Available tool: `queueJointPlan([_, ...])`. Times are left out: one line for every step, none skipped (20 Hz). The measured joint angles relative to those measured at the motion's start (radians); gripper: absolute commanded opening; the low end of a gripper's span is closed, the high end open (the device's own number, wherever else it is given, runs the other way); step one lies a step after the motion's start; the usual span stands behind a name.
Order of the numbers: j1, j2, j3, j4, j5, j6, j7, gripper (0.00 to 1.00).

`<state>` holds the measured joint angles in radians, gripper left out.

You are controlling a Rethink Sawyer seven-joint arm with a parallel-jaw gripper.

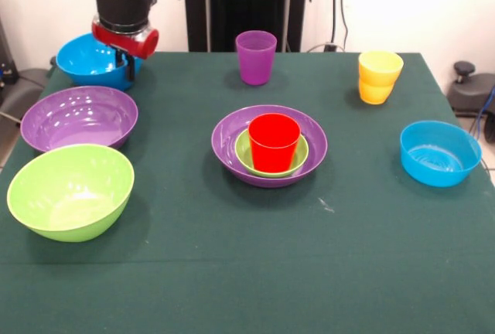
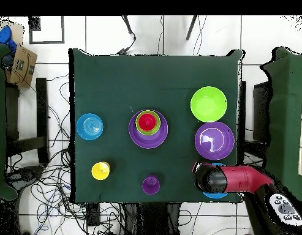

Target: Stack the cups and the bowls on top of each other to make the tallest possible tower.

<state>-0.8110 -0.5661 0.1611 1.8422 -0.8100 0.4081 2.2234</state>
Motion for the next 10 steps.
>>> queueJointPlan([-0.004, -0.002, 0.002, 0.000, 0.000, 0.000, 0.000, 0.00])
queueJointPlan([-0.008, -0.005, 0.003, 0.000, 0.000, 0.000, 0.000, 0.00])
queueJointPlan([-0.014, -0.008, 0.006, 0.000, 0.000, 0.000, 0.000, 0.00])
queueJointPlan([-0.017, -0.010, 0.008, 0.000, 0.000, 0.000, 0.000, 0.00])
queueJointPlan([-0.023, -0.011, 0.012, 0.000, 0.000, 0.000, 0.000, 0.00])
queueJointPlan([-0.025, -0.011, 0.013, 0.000, 0.000, 0.000, 0.000, 0.00])
queueJointPlan([-0.027, -0.010, 0.016, 0.000, 0.000, 0.000, 0.000, 0.00])
queueJointPlan([-0.029, -0.009, 0.018, 0.000, 0.000, 0.000, 0.000, 0.00])
queueJointPlan([-0.030, -0.009, 0.019, 0.000, 0.000, 0.000, 0.000, 0.00])
queueJointPlan([-0.030, -0.008, 0.020, 0.000, 0.000, 0.000, 0.000, 0.00])
